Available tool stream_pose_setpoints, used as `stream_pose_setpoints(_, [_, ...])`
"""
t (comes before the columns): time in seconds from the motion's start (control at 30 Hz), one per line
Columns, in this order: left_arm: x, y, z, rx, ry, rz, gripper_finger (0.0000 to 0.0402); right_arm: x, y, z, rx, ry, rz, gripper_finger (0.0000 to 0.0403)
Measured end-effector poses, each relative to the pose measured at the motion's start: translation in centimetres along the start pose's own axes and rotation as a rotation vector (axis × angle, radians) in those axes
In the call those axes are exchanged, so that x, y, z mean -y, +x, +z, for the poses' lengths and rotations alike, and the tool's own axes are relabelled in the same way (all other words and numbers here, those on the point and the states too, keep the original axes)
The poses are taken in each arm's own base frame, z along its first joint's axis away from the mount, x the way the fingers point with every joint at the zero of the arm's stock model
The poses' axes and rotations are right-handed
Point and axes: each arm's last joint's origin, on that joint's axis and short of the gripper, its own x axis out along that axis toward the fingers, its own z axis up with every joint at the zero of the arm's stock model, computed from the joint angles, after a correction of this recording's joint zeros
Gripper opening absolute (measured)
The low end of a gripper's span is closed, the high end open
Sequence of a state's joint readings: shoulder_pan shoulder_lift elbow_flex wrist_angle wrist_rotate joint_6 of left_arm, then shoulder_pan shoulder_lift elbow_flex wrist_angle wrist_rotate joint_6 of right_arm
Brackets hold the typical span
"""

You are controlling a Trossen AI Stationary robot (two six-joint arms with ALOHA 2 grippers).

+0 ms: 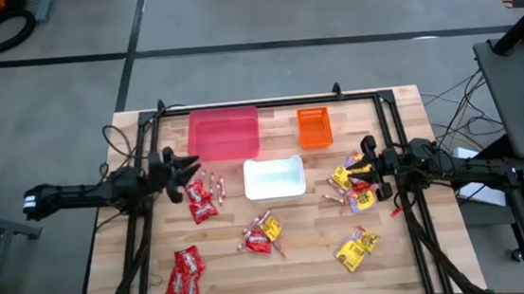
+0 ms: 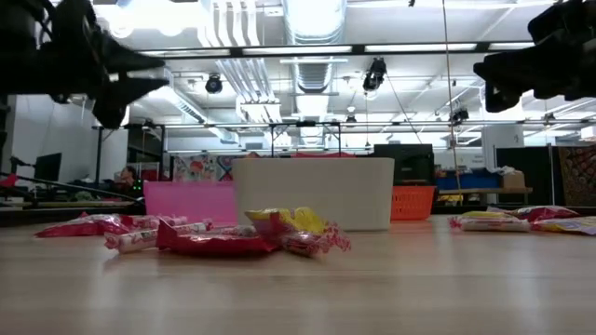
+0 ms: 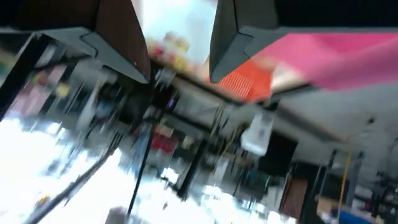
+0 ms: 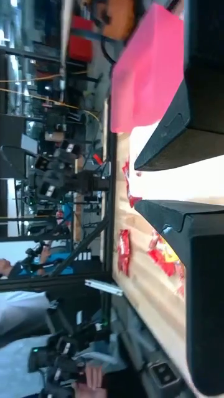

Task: Sort candy
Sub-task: Put the yellow candy into the orange bin

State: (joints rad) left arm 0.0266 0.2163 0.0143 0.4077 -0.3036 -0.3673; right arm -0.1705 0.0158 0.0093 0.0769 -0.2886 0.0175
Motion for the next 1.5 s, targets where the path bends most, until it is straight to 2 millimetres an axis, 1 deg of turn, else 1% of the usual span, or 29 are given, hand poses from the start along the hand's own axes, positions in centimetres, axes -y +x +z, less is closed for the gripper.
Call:
stream_pose_setpoints(0.07, [0.3,0.0,0.6,0.054,-0.044,-0.043,0.0151,0.0,0.0,0.0,0.001,0.089,0.0,0.0079])
stream_pose_setpoints(0.2, [0.6,0.2,0.9,0.089,-0.076,-0.08,0.0151,0.0,0.0,-0.1,-0.006,0.346,-0.001,0.0079])
stream_pose_setpoints(0.3, [0.4,0.4,0.8,0.086,-0.064,-0.036,0.0151,0.0,0.0,0.0,-0.005,0.529,-0.001,0.0079])
stream_pose_setpoints(0.4, [0.4,0.5,0.8,0.101,-0.077,-0.011,0.0151,0.0,0.0,0.0,0.004,0.639,0.001,0.0079])
stream_pose_setpoints(0.57, [0.4,0.8,0.5,0.068,-0.155,-0.009,0.0151,0.0,0.0,0.0,0.004,0.648,0.001,0.0079])
stream_pose_setpoints(0.67, [0.3,1.0,0.1,0.039,-0.18,0.003,0.0151,0.1,0.0,0.1,0.018,0.619,-0.017,0.0079])
stream_pose_setpoints(0.83, [0.1,1.4,-0.7,-0.022,-0.244,0.032,0.0151,0.4,0.0,0.2,0.058,0.612,-0.12,0.0079])
stream_pose_setpoints(0.97, [0.2,1.7,-1.4,-0.107,-0.227,-0.012,0.0151,0.5,0.0,0.2,0.069,0.589,-0.16,0.0079])
stream_pose_setpoints(1.1, [0.2,1.9,-2.0,-0.168,-0.211,-0.028,0.0151,0.9,-0.1,0.1,0.109,0.64,-0.297,0.0079])
stream_pose_setpoints(1.23, [0.1,2.1,-2.6,-0.203,-0.153,-0.014,0.0151,1.0,0.3,-0.5,0.058,0.685,-0.324,0.0079])
stream_pose_setpoints(1.3, [0.0,2.2,-2.8,-0.216,-0.126,-0.009,0.0151,1.2,0.5,-0.8,0.02,0.702,-0.373,0.0079])
stream_pose_setpoints(1.37, [0.0,2.3,-2.8,-0.209,-0.118,-0.006,0.0151,1.4,0.6,-1.4,-0.067,0.724,-0.461,0.0079])
stream_pose_setpoints(1.5, [0.0,2.7,-2.7,-0.167,-0.108,0.012,0.0151,1.8,1.5,-0.9,-0.225,0.723,-0.56,0.0079])
